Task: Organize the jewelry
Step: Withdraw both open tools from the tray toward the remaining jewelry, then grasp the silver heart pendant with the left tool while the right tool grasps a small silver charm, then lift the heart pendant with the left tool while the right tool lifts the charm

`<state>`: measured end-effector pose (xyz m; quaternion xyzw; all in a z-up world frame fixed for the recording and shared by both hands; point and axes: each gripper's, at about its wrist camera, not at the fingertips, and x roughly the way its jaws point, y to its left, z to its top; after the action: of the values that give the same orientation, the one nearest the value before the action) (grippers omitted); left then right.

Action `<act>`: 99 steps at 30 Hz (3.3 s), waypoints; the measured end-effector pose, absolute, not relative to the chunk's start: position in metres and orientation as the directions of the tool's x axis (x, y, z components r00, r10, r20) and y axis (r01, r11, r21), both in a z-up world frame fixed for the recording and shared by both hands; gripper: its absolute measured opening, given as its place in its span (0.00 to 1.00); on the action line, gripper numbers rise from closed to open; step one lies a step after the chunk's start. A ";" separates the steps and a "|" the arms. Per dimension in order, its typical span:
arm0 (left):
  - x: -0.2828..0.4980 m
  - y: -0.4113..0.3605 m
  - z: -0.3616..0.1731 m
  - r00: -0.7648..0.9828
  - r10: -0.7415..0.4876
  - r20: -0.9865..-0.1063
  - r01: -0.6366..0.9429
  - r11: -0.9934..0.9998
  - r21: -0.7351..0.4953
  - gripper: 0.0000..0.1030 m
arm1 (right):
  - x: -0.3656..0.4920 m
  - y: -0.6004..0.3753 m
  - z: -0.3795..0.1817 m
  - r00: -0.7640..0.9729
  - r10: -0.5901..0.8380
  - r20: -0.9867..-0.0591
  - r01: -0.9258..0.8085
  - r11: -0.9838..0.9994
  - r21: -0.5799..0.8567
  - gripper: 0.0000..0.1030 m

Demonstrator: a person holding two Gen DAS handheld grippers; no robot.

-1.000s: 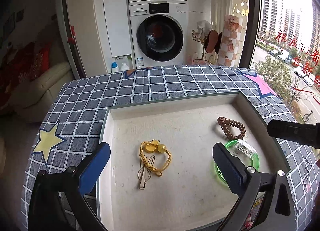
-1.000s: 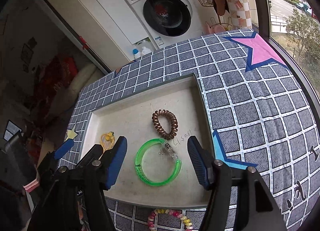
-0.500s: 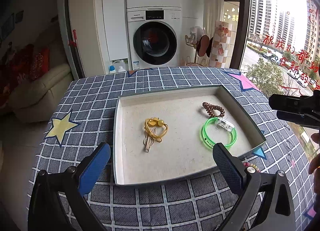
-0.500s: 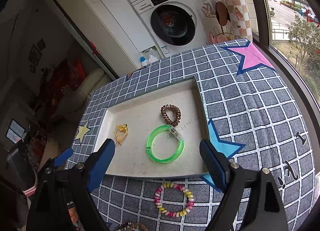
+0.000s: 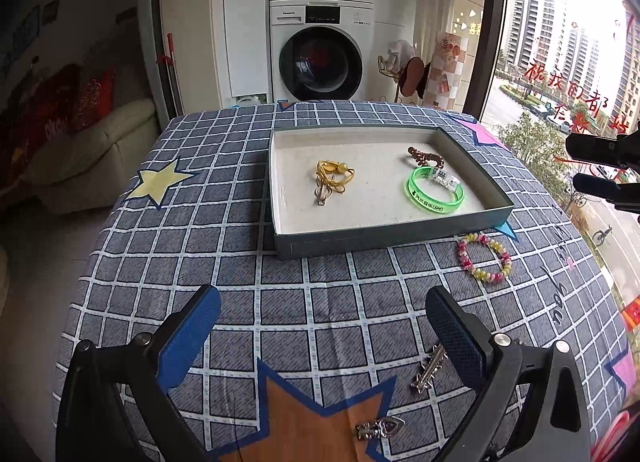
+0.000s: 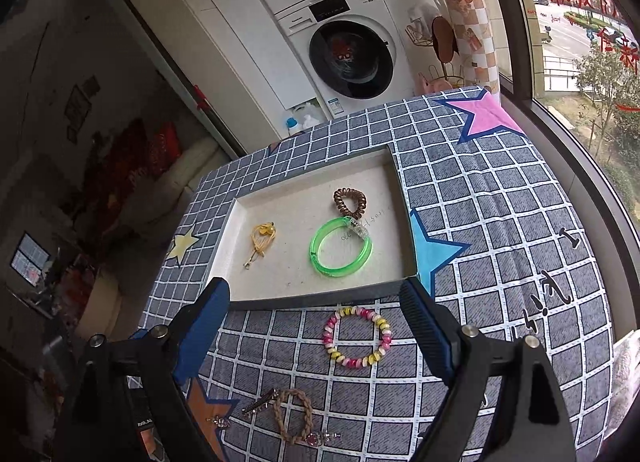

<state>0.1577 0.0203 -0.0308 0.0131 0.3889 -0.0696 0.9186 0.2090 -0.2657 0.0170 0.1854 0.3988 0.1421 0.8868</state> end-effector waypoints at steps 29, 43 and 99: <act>0.102 0.002 -0.090 0.602 -0.080 -0.795 0.220 0.973 0.069 1.00 | 0.113 -0.216 -0.074 0.449 0.241 -0.860 -0.163 0.969 0.186 0.86; 0.111 0.004 -0.102 0.584 -0.071 -0.808 0.195 0.979 0.055 1.00 | 0.118 -0.188 -0.092 0.461 0.169 -0.871 -0.223 0.972 0.071 0.78; 0.097 0.014 -0.071 0.596 -0.239 -0.766 0.245 0.963 -0.110 0.25 | 0.115 -0.219 -0.053 0.566 0.237 -0.789 -0.163 0.971 0.175 0.08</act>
<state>0.0973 0.0143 -0.0706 0.0033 0.4283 -0.1354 0.8934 0.1149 -0.2190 -0.0531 0.0410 0.4518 0.1133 0.8839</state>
